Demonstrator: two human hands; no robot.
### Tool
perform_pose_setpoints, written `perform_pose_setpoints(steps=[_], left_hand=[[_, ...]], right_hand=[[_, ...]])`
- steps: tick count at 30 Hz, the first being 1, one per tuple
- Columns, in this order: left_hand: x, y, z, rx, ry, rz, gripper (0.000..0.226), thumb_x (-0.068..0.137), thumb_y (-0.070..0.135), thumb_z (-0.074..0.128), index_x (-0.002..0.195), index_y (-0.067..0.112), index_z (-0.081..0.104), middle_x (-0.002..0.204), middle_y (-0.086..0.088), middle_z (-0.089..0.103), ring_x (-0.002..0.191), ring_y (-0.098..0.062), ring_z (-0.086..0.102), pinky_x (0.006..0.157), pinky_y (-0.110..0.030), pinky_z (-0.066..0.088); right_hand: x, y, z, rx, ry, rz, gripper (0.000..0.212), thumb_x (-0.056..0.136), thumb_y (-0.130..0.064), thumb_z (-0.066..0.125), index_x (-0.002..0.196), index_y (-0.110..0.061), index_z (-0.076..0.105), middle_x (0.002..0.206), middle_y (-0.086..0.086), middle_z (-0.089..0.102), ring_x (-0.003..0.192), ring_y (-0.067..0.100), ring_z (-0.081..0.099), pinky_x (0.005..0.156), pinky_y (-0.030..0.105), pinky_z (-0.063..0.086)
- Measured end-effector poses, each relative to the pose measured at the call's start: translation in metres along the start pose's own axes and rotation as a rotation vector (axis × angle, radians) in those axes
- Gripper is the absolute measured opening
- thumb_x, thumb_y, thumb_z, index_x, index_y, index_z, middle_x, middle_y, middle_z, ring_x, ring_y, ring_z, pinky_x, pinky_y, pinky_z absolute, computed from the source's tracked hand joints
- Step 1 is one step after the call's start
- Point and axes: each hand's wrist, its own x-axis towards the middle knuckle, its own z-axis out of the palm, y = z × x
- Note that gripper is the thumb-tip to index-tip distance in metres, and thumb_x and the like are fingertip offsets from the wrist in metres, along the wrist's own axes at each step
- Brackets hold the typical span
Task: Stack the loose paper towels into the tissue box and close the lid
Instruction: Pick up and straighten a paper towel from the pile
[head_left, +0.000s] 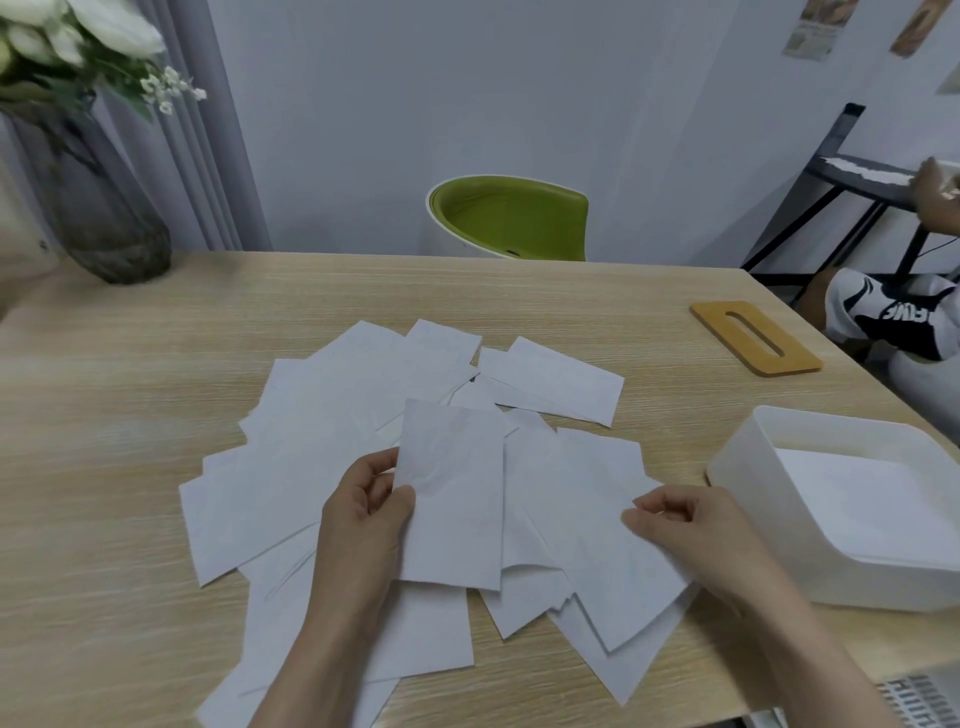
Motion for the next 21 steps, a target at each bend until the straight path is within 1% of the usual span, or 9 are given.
perform_pose_setpoints(steps=[2, 4, 7, 11, 13, 14, 16, 19, 21], left_hand=[[0.0, 0.0, 0.0, 0.0, 0.002, -0.001, 0.035, 0.09, -0.006, 0.052, 0.101, 0.025, 0.065, 0.091, 0.005, 0.077, 0.08, -0.01, 0.072, 0.068, -0.028, 0.048], [0.0, -0.001, 0.0, 0.002, 0.003, 0.002, 0.035, 0.09, -0.006, 0.052, 0.101, 0.025, 0.065, 0.091, 0.005, 0.077, 0.079, -0.01, 0.072, 0.068, -0.028, 0.048], [0.0, -0.001, 0.0, 0.005, -0.001, 0.005, 0.035, 0.09, -0.005, 0.052, 0.102, 0.026, 0.064, 0.091, 0.005, 0.076, 0.08, -0.011, 0.072, 0.068, -0.029, 0.049], [0.0, -0.001, 0.0, 0.007, -0.002, 0.006, 0.035, 0.09, -0.005, 0.051, 0.101, 0.025, 0.064, 0.091, 0.006, 0.076, 0.08, -0.011, 0.073, 0.067, -0.028, 0.049], [0.0, -0.001, 0.0, 0.004, -0.007, 0.005, 0.035, 0.091, -0.005, 0.051, 0.102, 0.026, 0.064, 0.092, 0.005, 0.076, 0.081, -0.012, 0.073, 0.067, -0.028, 0.049], [0.0, -0.001, 0.0, 0.004, -0.009, 0.004, 0.034, 0.091, -0.004, 0.051, 0.102, 0.026, 0.064, 0.092, 0.005, 0.076, 0.082, -0.013, 0.073, 0.068, -0.029, 0.05], [0.0, -0.001, 0.0, 0.004, -0.011, 0.007, 0.03, 0.091, 0.002, 0.054, 0.102, 0.027, 0.064, 0.091, 0.004, 0.076, 0.082, -0.014, 0.073, 0.07, -0.032, 0.052], [0.0, -0.001, 0.0, 0.009, -0.007, 0.016, 0.022, 0.083, 0.02, 0.057, 0.102, 0.03, 0.065, 0.089, 0.001, 0.076, 0.082, -0.019, 0.072, 0.075, -0.04, 0.053], [0.0, -0.002, -0.001, 0.015, -0.005, 0.027, 0.022, 0.091, 0.015, 0.057, 0.102, 0.032, 0.065, 0.088, 0.0, 0.076, 0.082, -0.019, 0.071, 0.076, -0.04, 0.053]], right_hand=[[0.004, 0.003, 0.004, 0.007, 0.073, -0.013, 0.014, 0.079, -0.018, 0.075, 0.066, -0.017, 0.07, 0.054, -0.001, 0.062, 0.06, 0.013, 0.055, 0.064, 0.029, 0.04], [0.007, 0.005, 0.008, -0.059, 0.133, -0.023, 0.014, 0.079, -0.021, 0.072, 0.066, -0.018, 0.066, 0.045, -0.011, 0.055, 0.056, 0.011, 0.052, 0.061, 0.029, 0.039], [0.012, 0.007, 0.015, -0.127, 0.168, -0.036, 0.015, 0.079, -0.025, 0.07, 0.067, -0.021, 0.063, 0.047, -0.018, 0.056, 0.057, 0.01, 0.051, 0.061, 0.031, 0.04], [0.017, 0.002, 0.014, -0.127, 0.202, -0.054, 0.014, 0.081, -0.026, 0.068, 0.068, -0.023, 0.063, 0.05, -0.024, 0.057, 0.061, 0.011, 0.055, 0.062, 0.033, 0.042], [0.016, -0.003, 0.012, -0.087, 0.215, -0.078, 0.012, 0.082, -0.025, 0.068, 0.071, -0.024, 0.063, 0.05, -0.021, 0.059, 0.061, 0.009, 0.057, 0.059, 0.03, 0.041], [0.012, -0.007, 0.012, -0.021, 0.203, -0.091, 0.011, 0.083, -0.023, 0.068, 0.073, -0.023, 0.063, 0.05, -0.017, 0.061, 0.058, 0.009, 0.057, 0.057, 0.029, 0.04], [0.002, -0.018, 0.013, 0.192, 0.138, -0.103, 0.006, 0.085, -0.017, 0.068, 0.08, -0.018, 0.065, 0.054, -0.006, 0.066, 0.051, 0.012, 0.057, 0.055, 0.027, 0.041], [-0.018, -0.035, 0.019, 0.458, 0.038, -0.073, 0.004, 0.087, -0.014, 0.067, 0.087, -0.011, 0.064, 0.063, 0.008, 0.071, 0.052, 0.015, 0.061, 0.052, 0.025, 0.045], [-0.029, -0.046, 0.027, 0.589, -0.014, -0.042, 0.004, 0.088, -0.014, 0.065, 0.088, -0.01, 0.063, 0.069, 0.011, 0.073, 0.052, 0.016, 0.064, 0.047, 0.023, 0.047]])
